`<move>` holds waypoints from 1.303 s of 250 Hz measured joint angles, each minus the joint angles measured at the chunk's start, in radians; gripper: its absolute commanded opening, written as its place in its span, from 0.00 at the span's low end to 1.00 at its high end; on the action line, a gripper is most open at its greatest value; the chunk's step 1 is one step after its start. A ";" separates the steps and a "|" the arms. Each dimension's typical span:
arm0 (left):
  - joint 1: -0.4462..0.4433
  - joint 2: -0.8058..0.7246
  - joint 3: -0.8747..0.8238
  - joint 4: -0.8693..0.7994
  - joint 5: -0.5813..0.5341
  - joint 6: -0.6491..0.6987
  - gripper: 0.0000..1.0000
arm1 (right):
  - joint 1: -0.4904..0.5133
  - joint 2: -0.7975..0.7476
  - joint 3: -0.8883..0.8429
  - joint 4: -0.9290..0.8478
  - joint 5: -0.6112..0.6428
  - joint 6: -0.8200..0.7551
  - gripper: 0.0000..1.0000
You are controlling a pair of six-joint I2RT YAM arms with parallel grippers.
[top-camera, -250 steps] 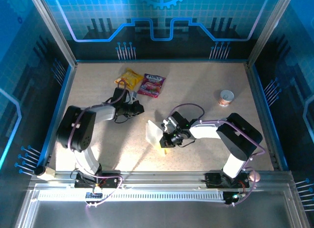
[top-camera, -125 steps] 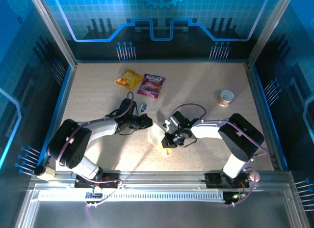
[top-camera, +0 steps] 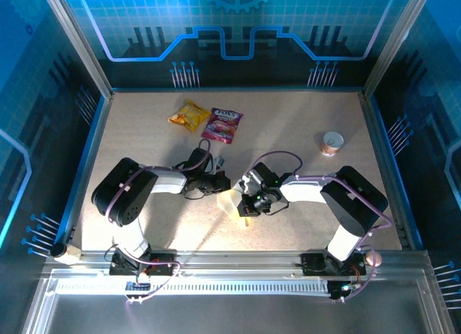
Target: Fold a paper plane with a square sheet of paper (fold left side to right side)
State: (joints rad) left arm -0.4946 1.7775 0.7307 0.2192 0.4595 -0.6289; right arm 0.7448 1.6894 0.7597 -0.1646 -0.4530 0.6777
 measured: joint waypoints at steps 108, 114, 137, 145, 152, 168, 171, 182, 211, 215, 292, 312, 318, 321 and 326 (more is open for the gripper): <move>0.000 -0.006 -0.054 0.109 0.000 -0.001 0.00 | -0.001 -0.043 0.048 0.035 0.006 0.025 0.00; 0.000 -0.006 -0.054 0.109 0.000 -0.001 0.00 | -0.001 -0.035 0.055 0.040 0.007 0.025 0.00; 0.000 -0.006 -0.054 0.109 0.000 -0.001 0.00 | -0.002 0.003 0.077 0.061 0.012 0.029 0.00; 0.000 -0.006 -0.054 0.109 0.000 -0.001 0.00 | -0.002 0.016 0.082 0.065 0.017 0.029 0.00; 0.000 -0.006 -0.054 0.109 -0.001 -0.001 0.00 | -0.002 0.026 0.086 0.068 0.023 0.029 0.00; 0.000 -0.006 -0.054 0.109 -0.001 -0.001 0.00 | -0.002 0.045 0.092 0.072 0.031 0.029 0.00; 0.000 -0.006 -0.054 0.109 -0.001 -0.001 0.00 | -0.002 0.048 0.092 0.073 0.032 0.029 0.00; 0.000 -0.006 -0.054 0.109 -0.002 -0.001 0.00 | -0.002 0.056 0.093 0.073 0.034 0.029 0.00; 0.000 -0.007 -0.054 0.108 -0.004 -0.001 0.00 | -0.002 0.076 0.106 0.072 0.047 0.028 0.00; 0.000 -0.007 -0.054 0.107 -0.006 -0.001 0.00 | -0.002 0.080 0.109 0.072 0.050 0.028 0.00; -0.006 -0.013 -0.054 0.098 -0.030 -0.001 0.00 | 0.000 0.101 0.118 0.074 0.070 0.020 0.00; -0.006 -0.014 -0.054 0.097 -0.034 -0.001 0.00 | 0.002 0.101 0.117 0.074 0.073 0.020 0.00; -0.007 -0.014 -0.054 0.096 -0.035 -0.002 0.00 | 0.002 0.100 0.115 0.075 0.074 0.020 0.00; -0.007 -0.014 -0.054 0.095 -0.036 -0.001 0.00 | 0.002 0.100 0.115 0.076 0.074 0.020 0.00; -0.009 -0.015 -0.054 0.094 -0.037 -0.001 0.00 | 0.003 0.098 0.112 0.077 0.076 0.020 0.00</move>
State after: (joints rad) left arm -0.5034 1.7622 0.6769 0.3130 0.4221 -0.6300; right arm 0.7479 1.7878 0.8719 -0.0875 -0.3775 0.6975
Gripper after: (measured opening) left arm 0.065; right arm 0.061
